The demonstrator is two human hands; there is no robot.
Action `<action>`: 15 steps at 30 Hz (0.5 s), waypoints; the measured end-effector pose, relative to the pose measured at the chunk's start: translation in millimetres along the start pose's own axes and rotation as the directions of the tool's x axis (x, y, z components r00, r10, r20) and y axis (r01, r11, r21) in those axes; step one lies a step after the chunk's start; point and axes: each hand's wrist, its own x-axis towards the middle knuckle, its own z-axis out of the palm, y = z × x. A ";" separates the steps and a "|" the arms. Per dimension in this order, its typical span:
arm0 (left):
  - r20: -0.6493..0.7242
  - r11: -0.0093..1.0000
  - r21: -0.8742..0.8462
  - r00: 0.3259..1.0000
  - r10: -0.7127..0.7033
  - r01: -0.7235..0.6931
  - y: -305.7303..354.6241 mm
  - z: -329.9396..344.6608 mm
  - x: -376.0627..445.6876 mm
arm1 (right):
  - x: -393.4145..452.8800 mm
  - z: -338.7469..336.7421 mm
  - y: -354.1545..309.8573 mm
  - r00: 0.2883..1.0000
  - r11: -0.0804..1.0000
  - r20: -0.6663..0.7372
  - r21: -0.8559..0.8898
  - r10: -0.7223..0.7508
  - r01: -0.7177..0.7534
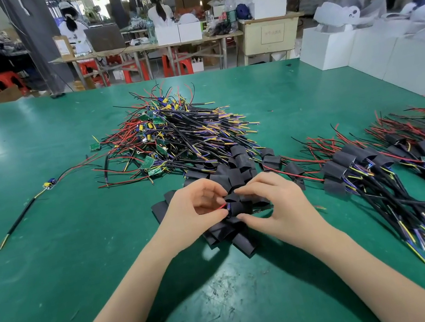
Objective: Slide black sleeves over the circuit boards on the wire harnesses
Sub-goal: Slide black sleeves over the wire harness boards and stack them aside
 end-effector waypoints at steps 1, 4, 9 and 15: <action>0.006 1.000 0.004 1.000 -0.005 0.005 -0.8 -0.2 0.0 | -0.4 -0.9 0.7 1.000 0.999 0.005 -0.037 0.023 -0.022; -0.005 1.000 -0.002 1.000 0.000 0.000 -1.2 0.5 0.1 | 0.1 -2.8 2.3 0.997 0.993 0.046 -0.105 0.055 -0.050; -0.072 0.999 -0.032 0.997 0.001 -0.003 0.5 5.2 -0.5 | 0.4 -1.2 0.1 0.997 0.997 0.026 -0.015 0.076 -0.076; -0.139 0.998 -0.046 0.990 0.033 -0.040 1.2 10.3 -1.4 | -0.1 4.1 -4.8 0.986 0.990 -0.106 0.074 0.130 -0.123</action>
